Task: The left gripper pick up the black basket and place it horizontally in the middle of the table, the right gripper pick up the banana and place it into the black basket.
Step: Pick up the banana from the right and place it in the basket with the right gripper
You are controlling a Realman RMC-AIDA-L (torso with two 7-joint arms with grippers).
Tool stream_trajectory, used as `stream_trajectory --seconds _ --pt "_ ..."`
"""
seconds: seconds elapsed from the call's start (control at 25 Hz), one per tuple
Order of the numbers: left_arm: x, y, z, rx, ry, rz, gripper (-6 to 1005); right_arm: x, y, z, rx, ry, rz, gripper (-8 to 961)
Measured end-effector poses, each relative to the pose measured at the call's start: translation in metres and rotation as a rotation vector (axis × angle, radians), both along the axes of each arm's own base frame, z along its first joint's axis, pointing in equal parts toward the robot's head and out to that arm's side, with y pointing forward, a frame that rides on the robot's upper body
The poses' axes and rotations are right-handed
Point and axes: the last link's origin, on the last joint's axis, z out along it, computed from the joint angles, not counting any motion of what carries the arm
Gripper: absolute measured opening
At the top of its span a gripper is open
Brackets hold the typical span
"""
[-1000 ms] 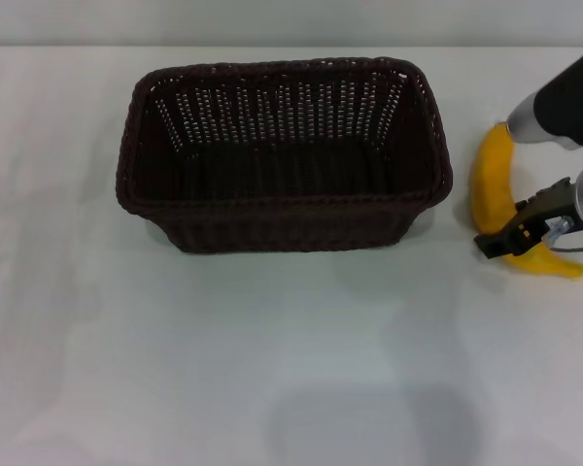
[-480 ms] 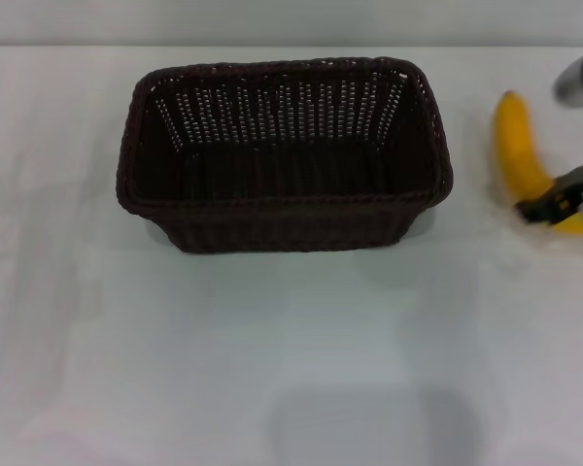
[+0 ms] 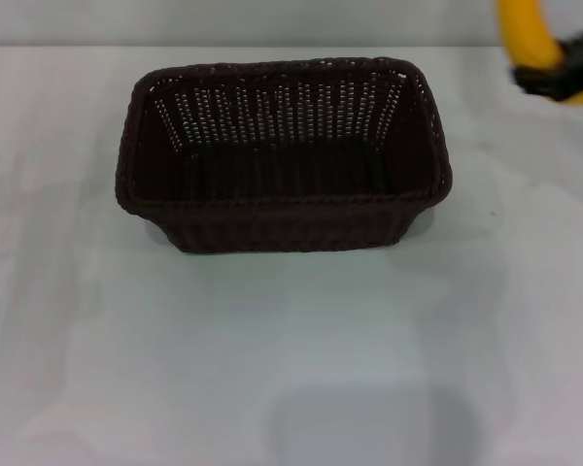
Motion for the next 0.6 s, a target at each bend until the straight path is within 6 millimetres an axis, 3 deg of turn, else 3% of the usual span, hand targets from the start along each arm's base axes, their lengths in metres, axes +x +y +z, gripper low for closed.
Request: stream_trajectory --seconds 0.2,0.36,0.6 --pt "-0.001 -0.001 -0.003 -0.011 -0.002 0.004 895 -0.033 -0.006 -0.031 -0.158 0.06 0.293 537" --pt "-0.001 -0.002 -0.003 -0.01 -0.006 0.006 895 -0.044 -0.008 -0.049 -0.271 0.07 0.364 547" --pt "0.001 -0.001 -0.004 -0.013 -0.005 -0.001 895 -0.058 -0.01 -0.096 -0.462 -0.002 0.438 561"
